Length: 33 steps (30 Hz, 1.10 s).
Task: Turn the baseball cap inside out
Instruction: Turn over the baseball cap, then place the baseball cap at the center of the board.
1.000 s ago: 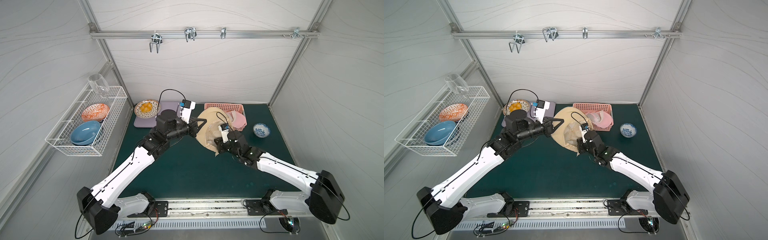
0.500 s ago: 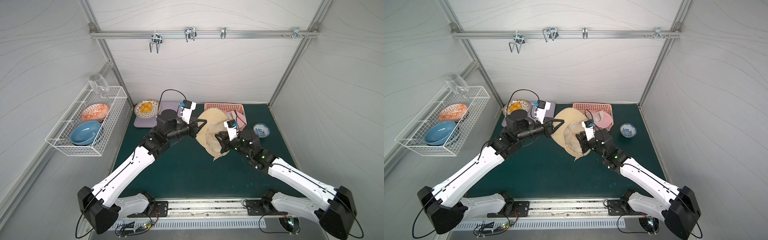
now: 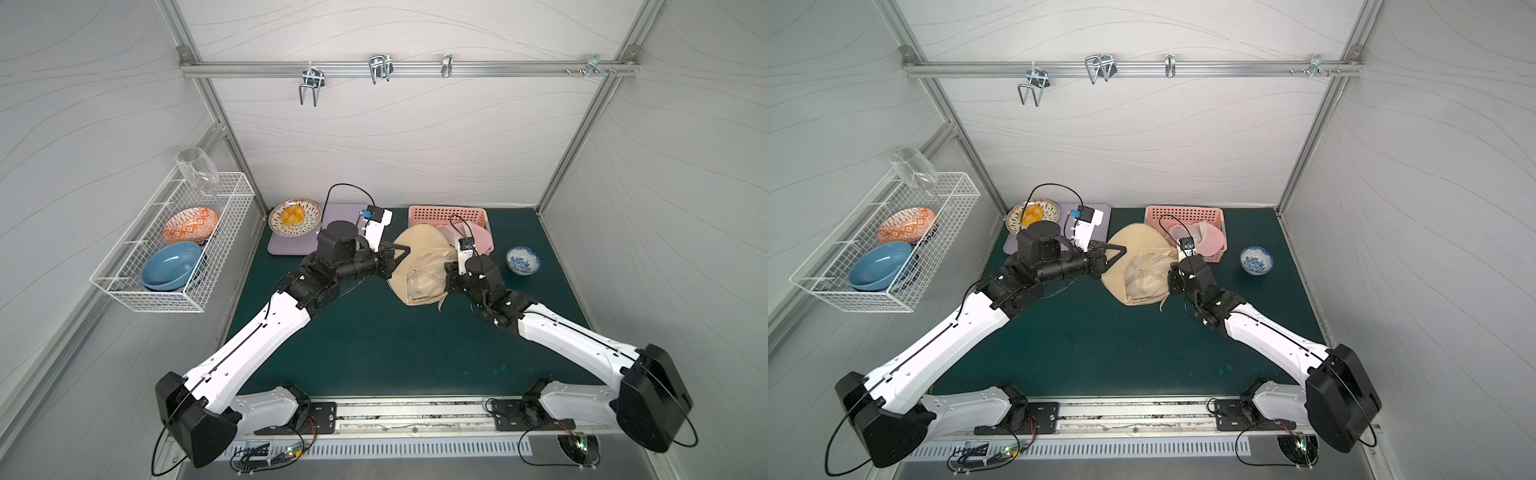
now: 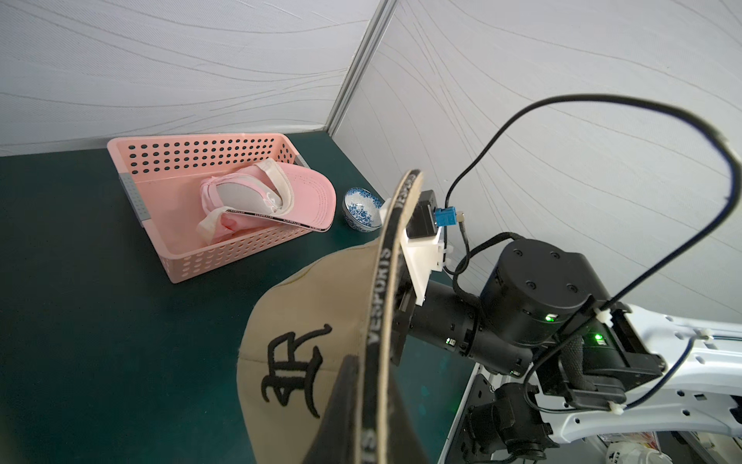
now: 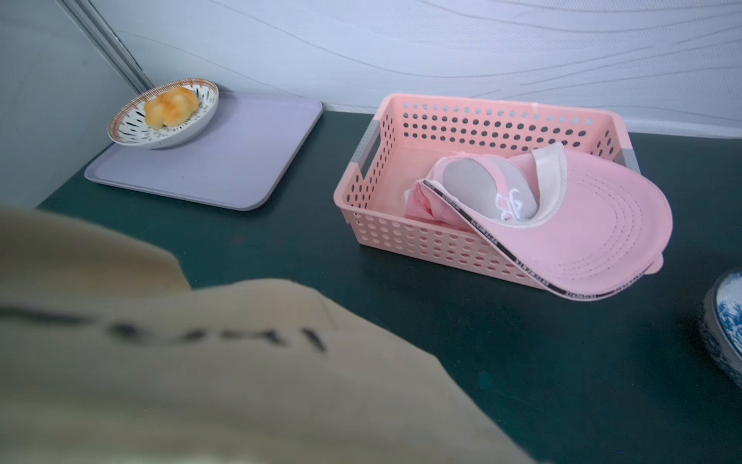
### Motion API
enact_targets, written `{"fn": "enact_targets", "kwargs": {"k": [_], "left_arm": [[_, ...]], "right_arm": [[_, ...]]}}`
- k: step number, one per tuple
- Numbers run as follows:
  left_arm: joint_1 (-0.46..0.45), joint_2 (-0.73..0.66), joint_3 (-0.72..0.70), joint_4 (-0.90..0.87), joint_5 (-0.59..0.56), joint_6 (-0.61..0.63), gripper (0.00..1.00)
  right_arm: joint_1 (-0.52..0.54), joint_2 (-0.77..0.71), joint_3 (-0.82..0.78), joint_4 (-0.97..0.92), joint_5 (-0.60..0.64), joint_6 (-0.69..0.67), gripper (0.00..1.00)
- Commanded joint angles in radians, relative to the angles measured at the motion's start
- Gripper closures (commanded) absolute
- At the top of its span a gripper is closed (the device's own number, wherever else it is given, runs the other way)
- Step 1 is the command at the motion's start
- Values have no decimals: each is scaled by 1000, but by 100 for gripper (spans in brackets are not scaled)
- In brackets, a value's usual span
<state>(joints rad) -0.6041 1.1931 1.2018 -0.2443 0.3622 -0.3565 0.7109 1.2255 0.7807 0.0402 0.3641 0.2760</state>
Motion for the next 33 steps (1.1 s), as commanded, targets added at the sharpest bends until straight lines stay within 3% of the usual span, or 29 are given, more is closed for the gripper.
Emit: {"fn": "enact_targets", "kwargs": {"k": [1, 5, 10, 15, 19, 23, 28, 33], "left_arm": [[-2, -28, 57, 42, -58, 56, 100], [-1, -28, 22, 67, -105, 100, 100], [-7, -26, -24, 128, -180, 144, 100], [-24, -23, -79, 186, -346, 370, 100], [-27, -18, -128, 256, -440, 584, 100], [-34, -40, -208, 370, -396, 768, 100], [-45, -81, -303, 453, -264, 973, 100], [-71, -89, -345, 461, -195, 1141, 100]], "right_arm": [[-7, -49, -4, -42, -93, 1, 57], [-8, -143, -8, -6, -364, -59, 44], [-8, -208, 31, -22, -514, -64, 41], [-32, -225, 107, -173, -483, 35, 35], [-110, -205, 178, -257, -660, 167, 31], [-164, -170, 230, -276, -797, 313, 27], [-215, -106, 257, -216, -955, 594, 25], [-215, -56, 226, -96, -1005, 757, 24]]}}
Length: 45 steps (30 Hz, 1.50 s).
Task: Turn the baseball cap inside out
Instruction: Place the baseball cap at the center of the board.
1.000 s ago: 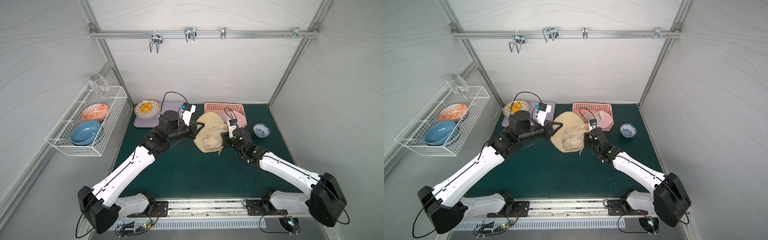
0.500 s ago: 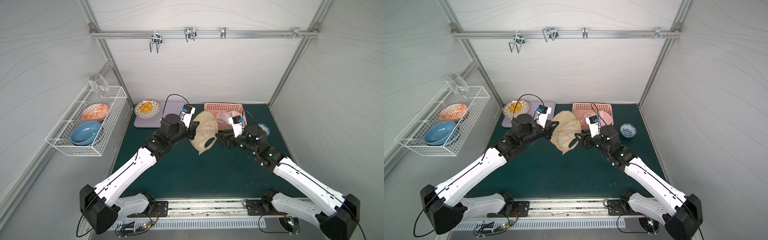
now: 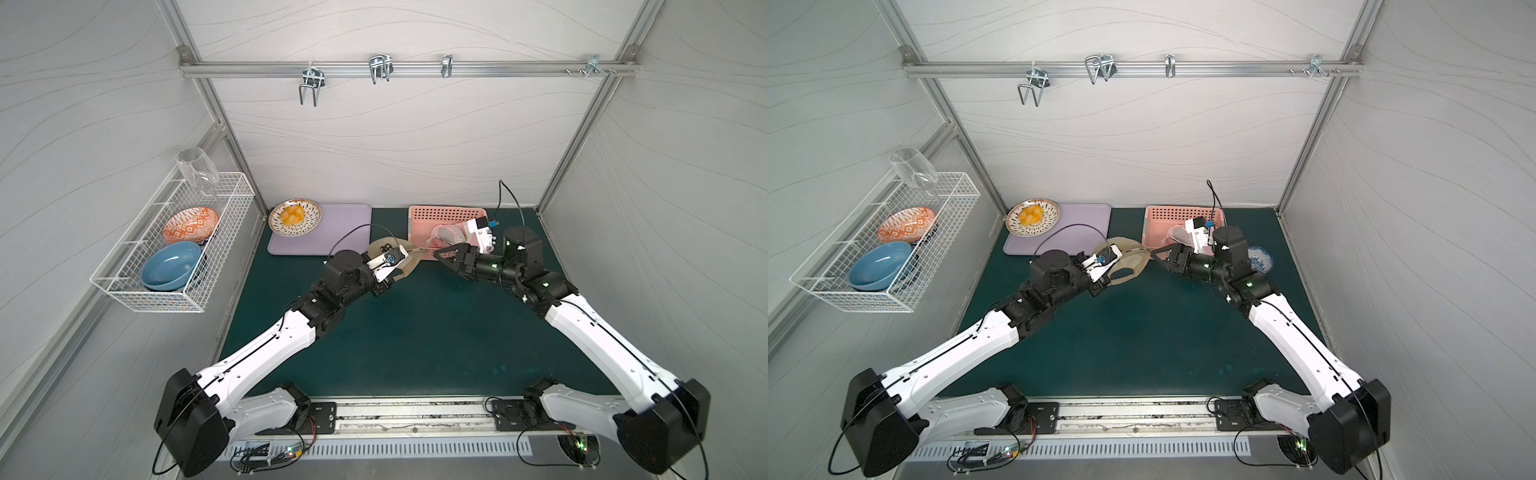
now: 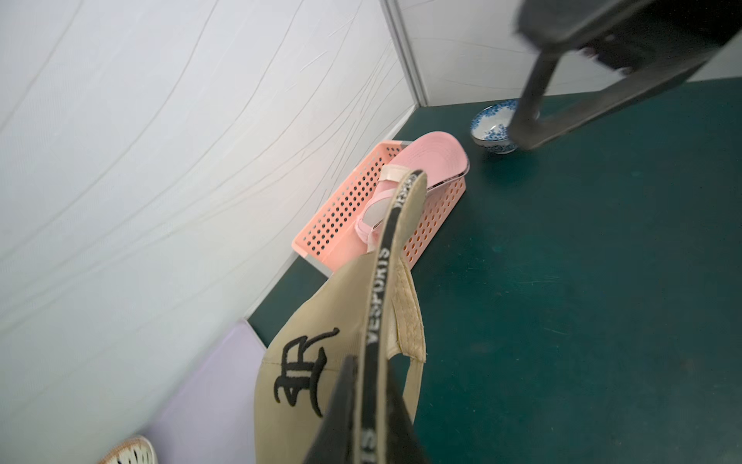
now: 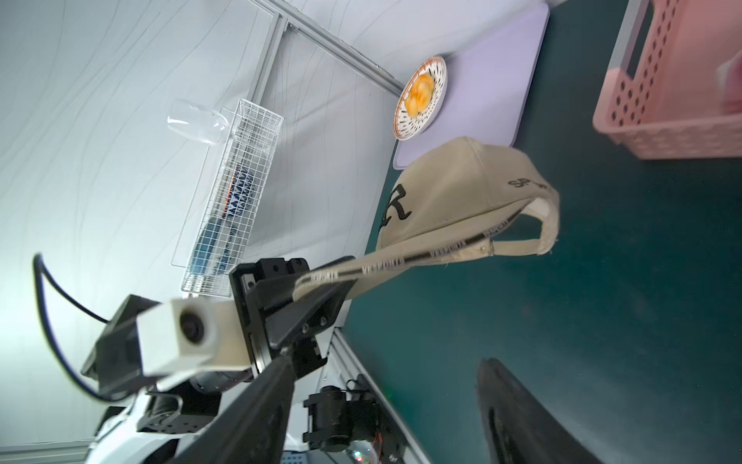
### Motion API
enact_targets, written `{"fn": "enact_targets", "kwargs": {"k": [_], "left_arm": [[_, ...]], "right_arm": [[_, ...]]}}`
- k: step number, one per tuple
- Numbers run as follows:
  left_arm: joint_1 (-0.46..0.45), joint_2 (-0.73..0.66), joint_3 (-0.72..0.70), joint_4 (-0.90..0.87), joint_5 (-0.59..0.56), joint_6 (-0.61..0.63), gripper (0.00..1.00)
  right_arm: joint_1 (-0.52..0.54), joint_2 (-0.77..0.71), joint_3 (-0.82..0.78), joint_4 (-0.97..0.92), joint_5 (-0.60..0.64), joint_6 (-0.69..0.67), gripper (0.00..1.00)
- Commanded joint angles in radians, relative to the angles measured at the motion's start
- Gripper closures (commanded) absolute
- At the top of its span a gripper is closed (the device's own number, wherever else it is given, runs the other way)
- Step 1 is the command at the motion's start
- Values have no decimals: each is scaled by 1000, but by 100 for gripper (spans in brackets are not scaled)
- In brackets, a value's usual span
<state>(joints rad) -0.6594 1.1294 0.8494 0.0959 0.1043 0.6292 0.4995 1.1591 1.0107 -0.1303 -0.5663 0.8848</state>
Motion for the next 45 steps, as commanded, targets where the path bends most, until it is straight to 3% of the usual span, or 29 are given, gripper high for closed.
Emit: {"fn": "enact_targets", "kwargs": {"k": [1, 11, 17, 20, 21, 23, 25, 31, 34, 37, 40, 42, 45], "left_arm": [[-23, -25, 1, 127, 48, 182, 100], [-87, -43, -67, 197, 29, 324, 100], [-111, -35, -85, 229, 18, 361, 100], [-123, -34, -85, 229, 14, 370, 100], [-127, -40, -85, 226, 13, 370, 89], [-133, -58, -90, 204, 13, 352, 58], [-135, -113, -101, 167, 24, 295, 46], [-135, -431, -173, 98, 57, -7, 26], [-134, -579, -212, 145, -37, -186, 13], [-135, -631, -141, 50, -263, -343, 9], [-133, -590, -15, -122, -416, -445, 10], [-134, -574, 16, -135, -463, -484, 9], [-133, -571, -5, -93, -427, -486, 9]], "right_arm": [[-4, 19, -2, 69, -70, 150, 23], [-2, 107, -35, 178, -118, 246, 28], [3, 125, -48, 206, -120, 262, 49], [4, 140, -60, 229, -125, 275, 69], [4, 143, -64, 237, -124, 277, 77], [3, 150, -72, 252, -122, 280, 91], [3, 161, -76, 263, -122, 276, 100], [8, 253, -54, 338, -204, 216, 100], [28, 312, -42, 403, -241, 169, 100], [78, 368, -38, 509, -252, 137, 100], [142, 439, 22, 597, -299, 128, 100], [186, 499, 58, 686, -330, 154, 100], [232, 611, 126, 810, -357, 214, 100]]}}
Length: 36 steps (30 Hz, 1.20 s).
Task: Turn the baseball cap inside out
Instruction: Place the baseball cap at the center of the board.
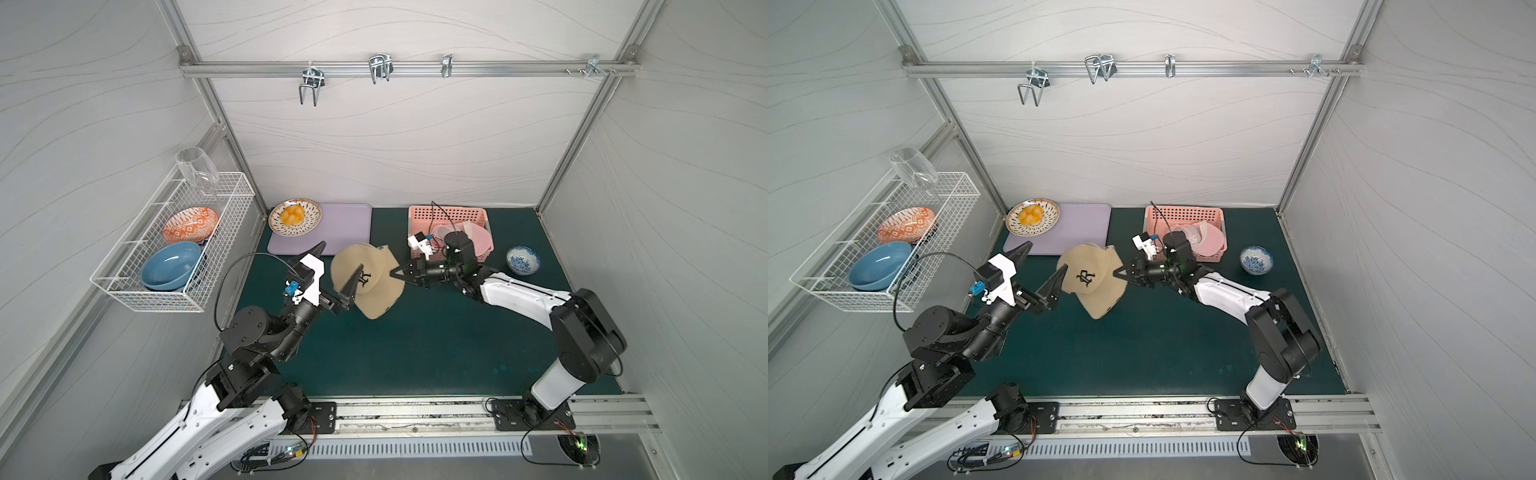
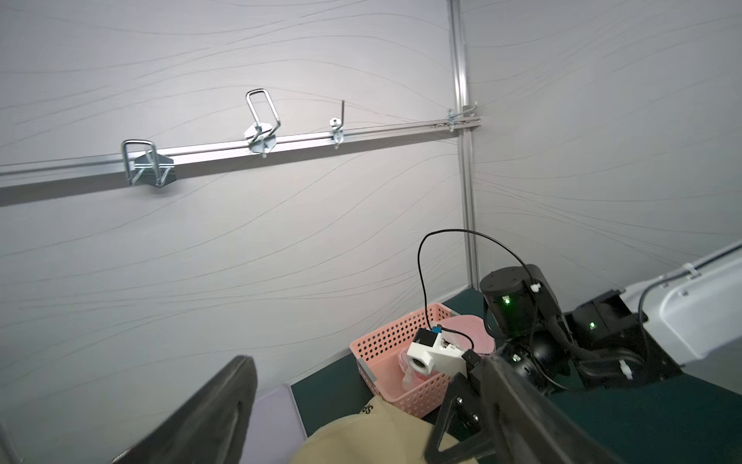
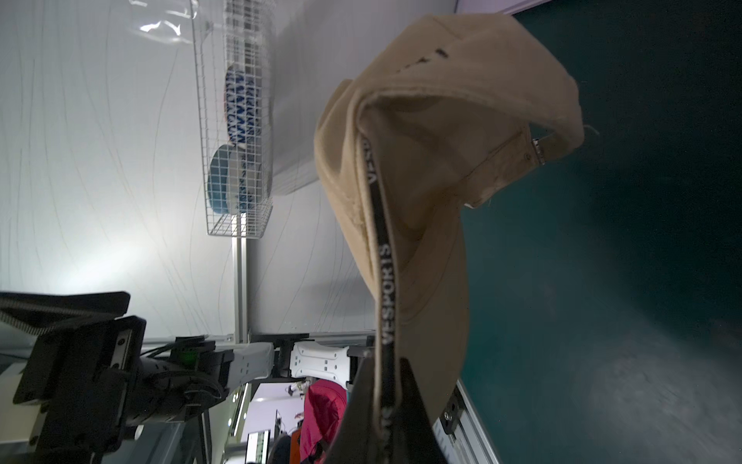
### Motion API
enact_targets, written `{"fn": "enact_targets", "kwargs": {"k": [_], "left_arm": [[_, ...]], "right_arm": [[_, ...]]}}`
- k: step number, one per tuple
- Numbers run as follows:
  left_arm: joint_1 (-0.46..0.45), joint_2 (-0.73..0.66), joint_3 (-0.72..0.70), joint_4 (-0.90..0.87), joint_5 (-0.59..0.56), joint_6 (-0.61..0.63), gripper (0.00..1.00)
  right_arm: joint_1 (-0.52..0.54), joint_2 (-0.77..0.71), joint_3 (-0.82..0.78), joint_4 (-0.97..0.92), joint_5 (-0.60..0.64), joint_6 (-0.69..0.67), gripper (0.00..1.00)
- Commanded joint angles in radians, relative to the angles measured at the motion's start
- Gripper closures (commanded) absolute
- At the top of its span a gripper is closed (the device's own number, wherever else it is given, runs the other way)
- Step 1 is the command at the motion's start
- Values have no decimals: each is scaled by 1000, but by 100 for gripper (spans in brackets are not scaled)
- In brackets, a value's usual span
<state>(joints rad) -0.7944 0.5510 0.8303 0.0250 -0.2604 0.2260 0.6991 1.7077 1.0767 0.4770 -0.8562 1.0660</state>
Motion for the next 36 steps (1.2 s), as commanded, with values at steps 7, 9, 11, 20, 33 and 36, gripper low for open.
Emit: {"fn": "enact_targets", "kwargs": {"k": [7, 9, 11, 20, 33, 36], "left_arm": [[1, 38, -30, 13, -53, -95, 9], [2, 53, -30, 11, -50, -98, 8], [2, 64, -30, 10, -50, -105, 8], [1, 110, -35, 29, -39, -120, 8], [1, 150, -18, 4, -46, -156, 7], [2, 172, 3, -38, -71, -176, 7]], "right_arm": [[105, 385, 189, 572, -87, 269, 100], [117, 432, 197, 574, -75, 263, 100], [123, 439, 180, 502, -56, 203, 100], [119, 465, 63, 342, 3, 99, 88], [98, 152, -113, -224, 402, -286, 2], [117, 27, -105, -508, 681, -419, 1]]}}
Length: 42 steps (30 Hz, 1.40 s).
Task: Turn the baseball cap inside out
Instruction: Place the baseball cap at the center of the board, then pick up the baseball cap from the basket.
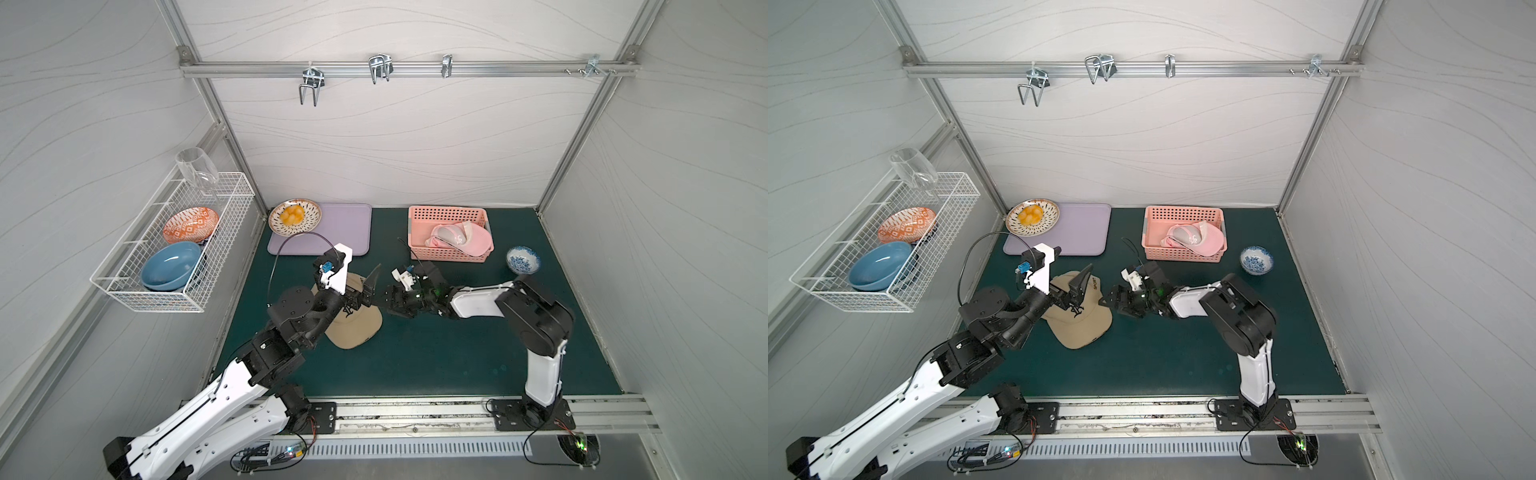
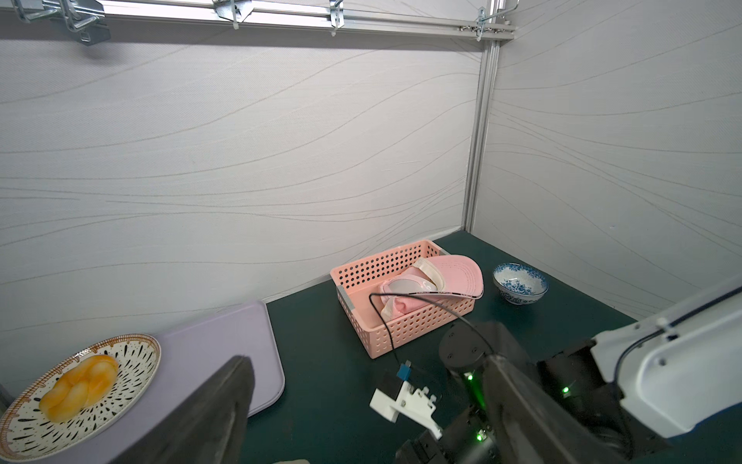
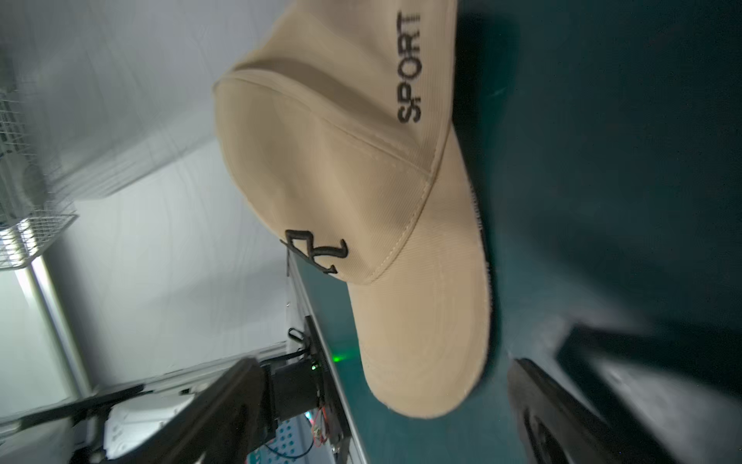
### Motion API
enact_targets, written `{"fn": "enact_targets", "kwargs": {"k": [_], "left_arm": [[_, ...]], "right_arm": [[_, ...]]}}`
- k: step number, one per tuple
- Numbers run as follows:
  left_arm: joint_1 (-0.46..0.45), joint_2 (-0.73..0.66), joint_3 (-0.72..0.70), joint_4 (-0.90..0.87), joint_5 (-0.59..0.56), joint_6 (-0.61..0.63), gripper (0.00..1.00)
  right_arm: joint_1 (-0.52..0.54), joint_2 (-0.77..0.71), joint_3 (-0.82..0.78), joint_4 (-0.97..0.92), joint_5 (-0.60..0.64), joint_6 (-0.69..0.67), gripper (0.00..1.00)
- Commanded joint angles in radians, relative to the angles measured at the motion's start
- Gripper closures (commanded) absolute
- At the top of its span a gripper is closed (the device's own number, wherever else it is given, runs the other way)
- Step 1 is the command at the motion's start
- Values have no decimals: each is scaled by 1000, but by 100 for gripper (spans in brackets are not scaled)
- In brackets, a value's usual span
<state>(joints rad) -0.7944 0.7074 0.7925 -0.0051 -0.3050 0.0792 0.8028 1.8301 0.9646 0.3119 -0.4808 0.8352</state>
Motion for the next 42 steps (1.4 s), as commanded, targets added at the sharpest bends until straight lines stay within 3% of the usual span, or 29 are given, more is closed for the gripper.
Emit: {"fn": "enact_targets", "kwargs": {"k": [1, 5, 10, 16, 20, 27, 37, 42], "left_arm": [[3, 28, 53, -29, -40, -40, 7], [4, 75, 83, -85, -77, -76, 7], [11, 150, 77, -73, -35, -45, 6], [16, 379, 150, -18, 77, 125, 8], [20, 579, 230, 59, 188, 323, 8], [41, 919, 479, 84, 330, 569, 12], [80, 1290, 817, -8, 683, 745, 27], [92, 1464, 1008, -107, 738, 795, 30]], "right_arm": [[10, -137, -5, -392, 376, -204, 1], [-64, -325, -58, -492, 482, -248, 1], [-284, -512, -65, -585, 339, -293, 4], [-573, -592, -31, -685, 179, -306, 7], [-723, -606, -15, -721, 84, -286, 8], [-802, -681, -22, -746, 13, -277, 8], [-809, -748, -49, -809, -18, -297, 8], [-809, -755, -74, -799, -47, -290, 8]]}}
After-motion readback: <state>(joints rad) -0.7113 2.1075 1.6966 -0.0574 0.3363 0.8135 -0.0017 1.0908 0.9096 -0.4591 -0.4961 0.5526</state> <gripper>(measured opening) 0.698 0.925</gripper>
